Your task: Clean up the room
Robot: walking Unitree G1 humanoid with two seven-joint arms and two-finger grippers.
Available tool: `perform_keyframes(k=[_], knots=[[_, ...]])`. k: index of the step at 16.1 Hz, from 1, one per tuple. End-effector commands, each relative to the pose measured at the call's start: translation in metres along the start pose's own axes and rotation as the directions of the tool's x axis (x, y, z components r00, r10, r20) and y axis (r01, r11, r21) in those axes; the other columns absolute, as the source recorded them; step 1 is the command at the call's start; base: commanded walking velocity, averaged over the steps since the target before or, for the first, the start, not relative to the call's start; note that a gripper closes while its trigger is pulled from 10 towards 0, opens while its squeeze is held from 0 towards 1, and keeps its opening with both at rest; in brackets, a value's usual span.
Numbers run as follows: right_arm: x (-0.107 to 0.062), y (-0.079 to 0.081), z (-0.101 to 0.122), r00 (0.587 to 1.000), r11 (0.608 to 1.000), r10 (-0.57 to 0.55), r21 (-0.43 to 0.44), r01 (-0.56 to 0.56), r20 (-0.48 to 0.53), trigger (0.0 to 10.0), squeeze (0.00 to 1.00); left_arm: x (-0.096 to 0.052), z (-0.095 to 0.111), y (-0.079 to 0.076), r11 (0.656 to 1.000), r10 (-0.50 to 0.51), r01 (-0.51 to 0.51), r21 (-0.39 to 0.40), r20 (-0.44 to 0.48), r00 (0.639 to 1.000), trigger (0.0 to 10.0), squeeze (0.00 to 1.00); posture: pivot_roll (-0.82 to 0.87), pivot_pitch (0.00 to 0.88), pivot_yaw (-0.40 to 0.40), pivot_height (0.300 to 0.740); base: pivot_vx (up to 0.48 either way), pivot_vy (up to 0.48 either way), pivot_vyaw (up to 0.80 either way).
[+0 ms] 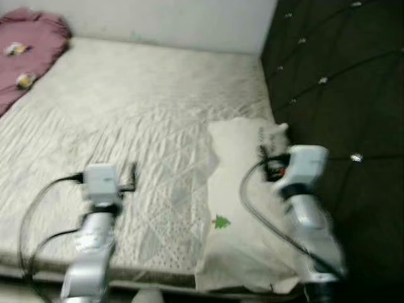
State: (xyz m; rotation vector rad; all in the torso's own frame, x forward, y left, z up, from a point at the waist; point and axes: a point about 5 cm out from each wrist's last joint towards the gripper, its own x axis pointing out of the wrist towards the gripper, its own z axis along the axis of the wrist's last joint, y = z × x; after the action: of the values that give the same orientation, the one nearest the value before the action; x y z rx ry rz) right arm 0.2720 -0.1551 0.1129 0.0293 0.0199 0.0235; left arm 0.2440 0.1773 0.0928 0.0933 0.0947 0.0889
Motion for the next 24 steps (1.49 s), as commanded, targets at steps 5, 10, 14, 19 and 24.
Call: perform_keyframes(k=[5,10,14,19,24], knots=[[-0.004,-0.015,-0.010,0.994,0.994,-0.101,-0.036,0.100,-0.031,10.0,0.00,0.000,0.002,-0.011,0.999,-0.036,0.036,-0.040,0.006,0.999,10.0,0.00,0.01,0.000,-0.013,0.740,0.000,0.480,0.00],[-0.005,-0.012,-0.015,0.994,0.996,-0.078,-0.057,0.074,-0.073,10.0,0.00,0.000,0.003,-0.011,0.998,-0.035,0.035,-0.046,0.006,0.999,10.0,0.00,0.01,0.000,-0.016,0.740,0.000,0.480,0.00],[-0.004,-0.008,-0.015,0.996,0.998,-0.062,-0.037,0.060,-0.068,10.0,0.00,0.000,0.003,-0.011,0.999,-0.036,0.036,-0.038,0.009,0.999,10.0,0.00,0.01,0.000,-0.016,0.740,0.000,0.480,0.00],[-0.005,-0.008,-0.015,0.996,0.998,-0.058,-0.026,0.056,-0.070,10.0,0.00,0.001,0.004,-0.012,0.999,-0.036,0.036,-0.034,0.012,0.999,10.0,0.00,0.01,0.000,-0.017,0.740,0.000,0.480,0.00],[-0.004,-0.008,-0.018,0.995,0.999,-0.047,-0.013,0.046,-0.087,10.0,0.00,0.002,0.005,-0.012,0.999,-0.031,0.032,-0.033,0.016,0.999,10.0,0.00,0.01,0.000,-0.019,0.740,0.000,0.480,-0.64]])
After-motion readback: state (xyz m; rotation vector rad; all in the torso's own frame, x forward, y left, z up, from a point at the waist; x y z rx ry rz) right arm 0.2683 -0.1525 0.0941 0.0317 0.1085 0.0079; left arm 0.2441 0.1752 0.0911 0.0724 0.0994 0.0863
